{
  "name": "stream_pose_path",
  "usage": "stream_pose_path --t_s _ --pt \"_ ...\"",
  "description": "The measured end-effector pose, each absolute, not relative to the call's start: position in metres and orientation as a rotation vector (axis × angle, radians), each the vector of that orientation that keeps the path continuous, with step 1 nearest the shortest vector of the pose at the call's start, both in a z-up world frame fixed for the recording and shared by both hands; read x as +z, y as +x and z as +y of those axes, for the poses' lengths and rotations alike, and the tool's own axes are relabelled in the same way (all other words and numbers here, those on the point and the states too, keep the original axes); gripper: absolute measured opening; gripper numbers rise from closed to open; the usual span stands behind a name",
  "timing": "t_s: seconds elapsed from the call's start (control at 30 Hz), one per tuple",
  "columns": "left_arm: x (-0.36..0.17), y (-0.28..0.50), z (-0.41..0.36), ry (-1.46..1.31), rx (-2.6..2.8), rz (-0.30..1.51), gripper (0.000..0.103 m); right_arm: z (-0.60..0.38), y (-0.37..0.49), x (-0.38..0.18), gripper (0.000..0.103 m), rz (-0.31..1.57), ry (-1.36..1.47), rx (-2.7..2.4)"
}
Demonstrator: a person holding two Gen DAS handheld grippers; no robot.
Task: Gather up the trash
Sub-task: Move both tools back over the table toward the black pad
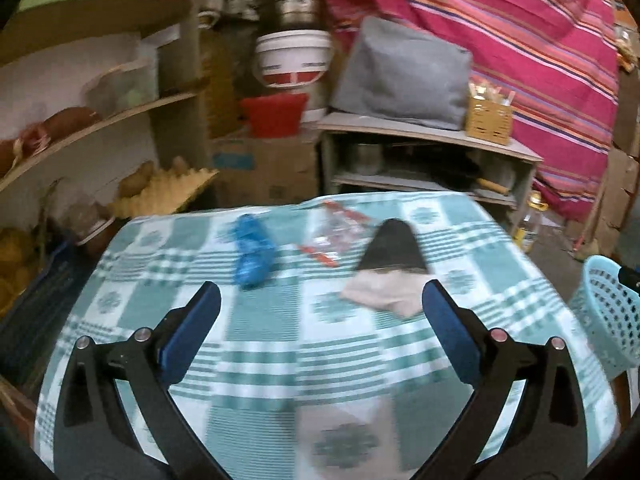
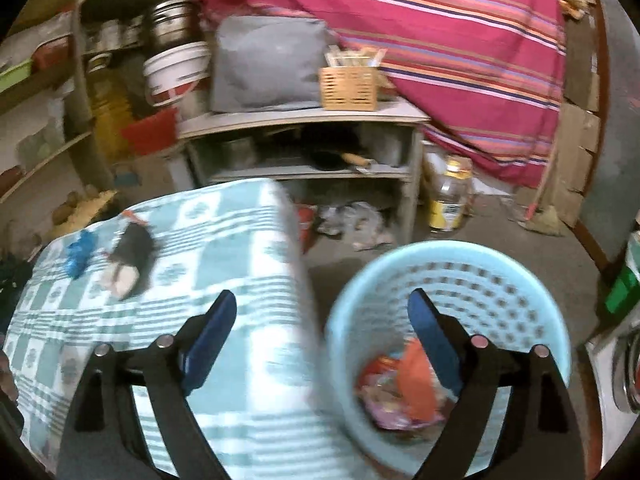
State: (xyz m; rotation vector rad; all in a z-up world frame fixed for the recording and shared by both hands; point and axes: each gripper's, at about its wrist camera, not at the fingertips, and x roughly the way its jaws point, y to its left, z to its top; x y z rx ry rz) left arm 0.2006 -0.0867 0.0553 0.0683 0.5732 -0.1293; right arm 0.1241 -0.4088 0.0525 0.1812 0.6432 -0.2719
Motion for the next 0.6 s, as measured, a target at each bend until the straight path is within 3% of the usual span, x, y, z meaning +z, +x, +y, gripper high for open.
stream_pose_path --t_s 0.6 --pt "0.016 0.231 0.009 0.04 -0.016 0.66 0.097 -0.271 0.22 0.017 0.089 0.741 0.086 -0.049"
